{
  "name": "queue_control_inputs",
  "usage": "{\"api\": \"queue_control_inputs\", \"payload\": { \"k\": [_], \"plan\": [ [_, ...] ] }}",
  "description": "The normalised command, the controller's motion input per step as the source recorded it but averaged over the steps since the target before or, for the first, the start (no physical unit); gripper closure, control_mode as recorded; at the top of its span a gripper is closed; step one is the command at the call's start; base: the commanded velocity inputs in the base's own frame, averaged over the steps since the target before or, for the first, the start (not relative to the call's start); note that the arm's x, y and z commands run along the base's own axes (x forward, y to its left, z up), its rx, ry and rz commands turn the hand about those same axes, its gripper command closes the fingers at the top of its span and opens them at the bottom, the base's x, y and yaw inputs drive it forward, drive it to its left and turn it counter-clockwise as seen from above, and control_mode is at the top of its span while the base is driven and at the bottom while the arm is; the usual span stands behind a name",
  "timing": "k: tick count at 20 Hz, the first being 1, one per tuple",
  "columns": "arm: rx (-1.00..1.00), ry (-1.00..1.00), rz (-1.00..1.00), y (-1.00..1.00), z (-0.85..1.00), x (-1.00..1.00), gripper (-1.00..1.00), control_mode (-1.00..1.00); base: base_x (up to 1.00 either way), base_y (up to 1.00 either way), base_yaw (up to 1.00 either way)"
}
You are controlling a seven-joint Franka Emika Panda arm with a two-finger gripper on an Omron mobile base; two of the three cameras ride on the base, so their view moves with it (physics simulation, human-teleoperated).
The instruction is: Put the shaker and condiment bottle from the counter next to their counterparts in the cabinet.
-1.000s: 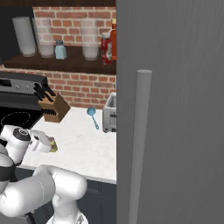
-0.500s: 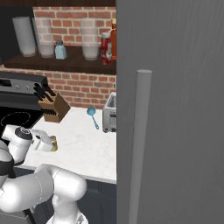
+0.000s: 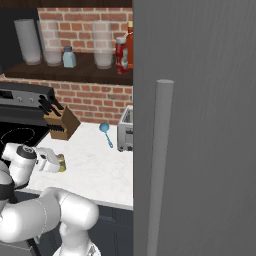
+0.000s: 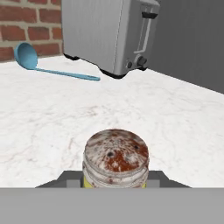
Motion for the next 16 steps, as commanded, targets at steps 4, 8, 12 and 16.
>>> {"api": "queue_control_inputs", "payload": {
  "k": [4,8,12,16],
  "plan": [
    [-0.01,-0.15,0.04,-0.07,0.26,0.00,1.00,-1.00,0.00,0.00,0.00],
    [0.00,-0.07,0.09,-0.15,0.48,0.00,1.00,-1.00,0.00,0.00,0.00],
    [0.00,-0.09,0.05,-0.07,0.55,0.00,1.00,-1.00,0.00,0.00,0.00],
    [0.00,-0.10,0.03,-0.02,0.63,-0.01,1.00,-1.00,0.00,0.00,0.00]
  ]
}}
